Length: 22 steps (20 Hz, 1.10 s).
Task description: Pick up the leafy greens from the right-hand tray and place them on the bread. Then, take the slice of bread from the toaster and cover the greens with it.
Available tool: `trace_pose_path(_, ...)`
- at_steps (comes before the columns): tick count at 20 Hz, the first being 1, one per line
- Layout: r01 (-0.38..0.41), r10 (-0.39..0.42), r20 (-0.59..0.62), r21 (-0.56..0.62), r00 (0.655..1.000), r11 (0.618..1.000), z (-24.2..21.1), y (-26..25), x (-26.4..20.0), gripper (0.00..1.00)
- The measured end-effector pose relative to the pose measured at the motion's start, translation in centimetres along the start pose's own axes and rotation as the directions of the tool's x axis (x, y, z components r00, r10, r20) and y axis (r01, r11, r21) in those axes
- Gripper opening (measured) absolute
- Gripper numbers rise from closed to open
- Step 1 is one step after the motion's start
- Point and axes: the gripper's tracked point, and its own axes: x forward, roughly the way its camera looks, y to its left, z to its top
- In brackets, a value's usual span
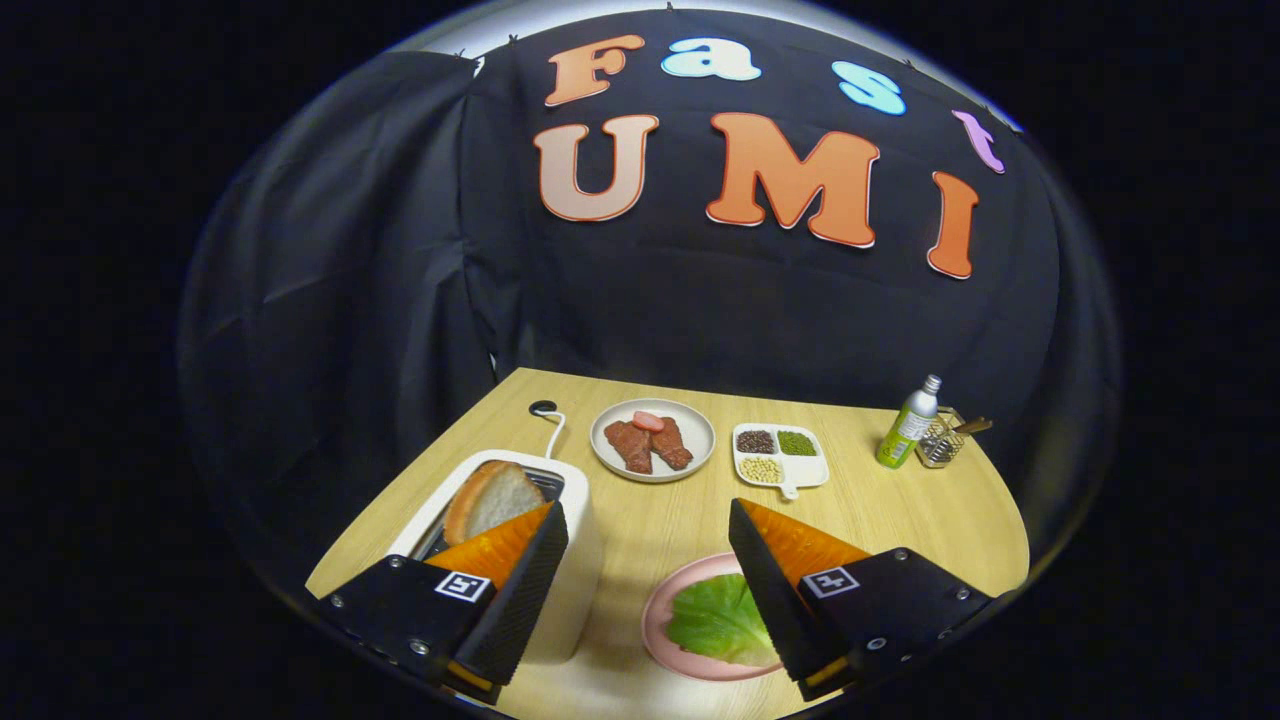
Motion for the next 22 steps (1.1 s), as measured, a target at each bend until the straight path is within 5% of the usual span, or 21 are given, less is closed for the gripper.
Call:
trace_pose_path(8, -0.080, 0.082, 0.040, -0.038, 0.996, 0.996, 3.1, 6.3, 0.7, 0.97)
trace_pose_path(22, -0.065, 0.063, -0.025, -0.070, 0.998, 0.995, 0.5, 9.1, 2.8, 0.97)
